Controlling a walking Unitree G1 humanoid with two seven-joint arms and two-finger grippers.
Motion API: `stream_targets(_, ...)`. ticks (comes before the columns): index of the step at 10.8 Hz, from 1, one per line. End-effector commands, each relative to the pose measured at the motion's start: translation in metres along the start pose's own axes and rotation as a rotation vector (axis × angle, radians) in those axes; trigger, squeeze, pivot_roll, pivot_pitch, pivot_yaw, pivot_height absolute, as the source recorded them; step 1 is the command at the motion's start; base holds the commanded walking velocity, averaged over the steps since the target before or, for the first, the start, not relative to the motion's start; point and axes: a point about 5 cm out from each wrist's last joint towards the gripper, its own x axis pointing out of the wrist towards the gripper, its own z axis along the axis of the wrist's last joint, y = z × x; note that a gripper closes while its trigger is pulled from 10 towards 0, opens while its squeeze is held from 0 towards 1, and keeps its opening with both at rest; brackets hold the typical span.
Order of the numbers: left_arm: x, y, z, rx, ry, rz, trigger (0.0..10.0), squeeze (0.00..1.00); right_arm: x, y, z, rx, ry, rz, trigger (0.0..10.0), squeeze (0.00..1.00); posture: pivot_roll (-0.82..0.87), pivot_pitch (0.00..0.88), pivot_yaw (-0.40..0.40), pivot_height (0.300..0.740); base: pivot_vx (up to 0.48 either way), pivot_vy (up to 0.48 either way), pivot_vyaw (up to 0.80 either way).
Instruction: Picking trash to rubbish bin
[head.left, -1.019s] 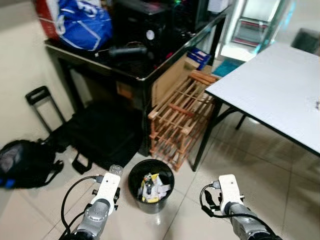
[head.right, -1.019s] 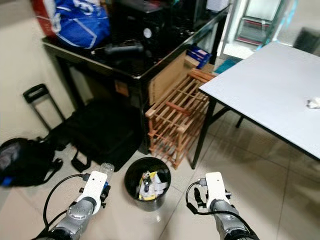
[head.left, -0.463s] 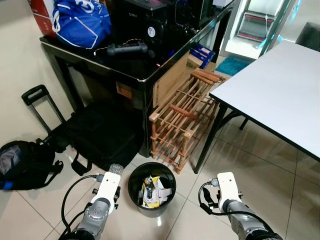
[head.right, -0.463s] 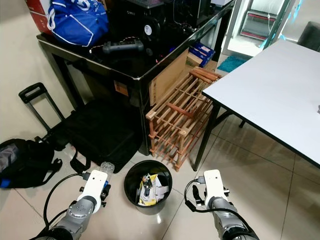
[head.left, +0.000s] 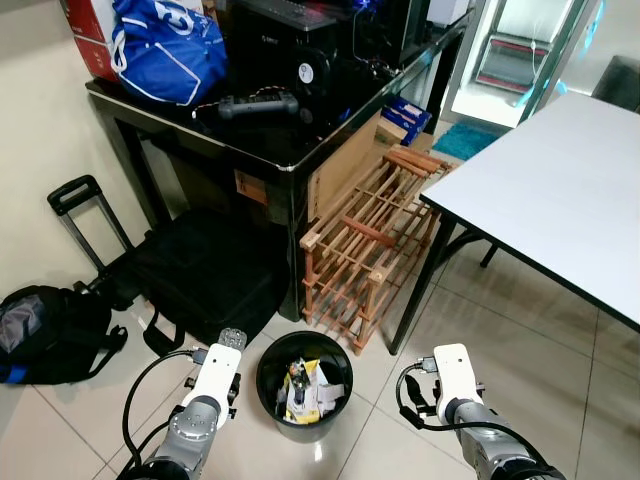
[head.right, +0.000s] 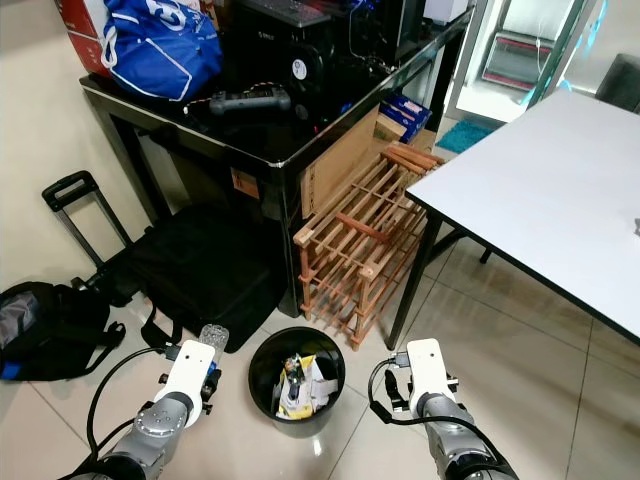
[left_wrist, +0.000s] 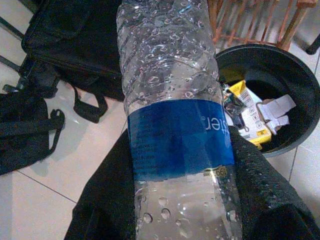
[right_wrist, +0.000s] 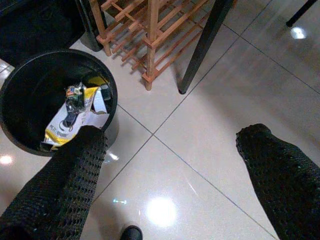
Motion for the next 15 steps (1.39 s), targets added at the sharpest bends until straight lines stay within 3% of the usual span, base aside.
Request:
stream_targets(1,-0.0008,0.0008,-0.0045,0.011,0.024,-0.002,10.0,0.0,0.0007,0.0003,0.0026,-0.005,-0.006,0.003,10.0,0.0,-0.03,0.054,0.015,0.74,0.382,0.0,0.0)
stream_targets(4,-0.0007,0.0006,-0.0045,0.012,0.025,-0.001,10.0,0.0,0.0011,0.0014,0.0028,0.014,-0.002,0.01,10.0,0.0,-0.02,0.054,0.015,0.74,0.48,0.0,0.0)
stream_targets(7,-0.0007,-0.0003,-0.0046,0.015,0.028,-0.003,10.0,0.0,0.0016,0.0039,0.004,0.016,-0.006,0.024,10.0,0.0,-0.02,0.055,0.017,0.74,0.48,0.0,-0.68)
stream_targets(12,-0.0007,-0.0013,-0.0041,0.014,0.024,-0.002,10.0,0.0,0.0014,0.0026,0.0045,-0.003,-0.011,0.018,10.0,0.0,-0.02,0.056,0.015,0.74,0.48,0.0,0.0)
stream_targets(15,0.0004,-0.0016,0.0011,-0.007,-0.002,0.004,10.0,0.0,0.0017,0.0039,0.0052,-0.006,-0.014,0.022,10.0,0.0,-0.02,0.055,0.015,0.74,0.0,0.0,0.0)
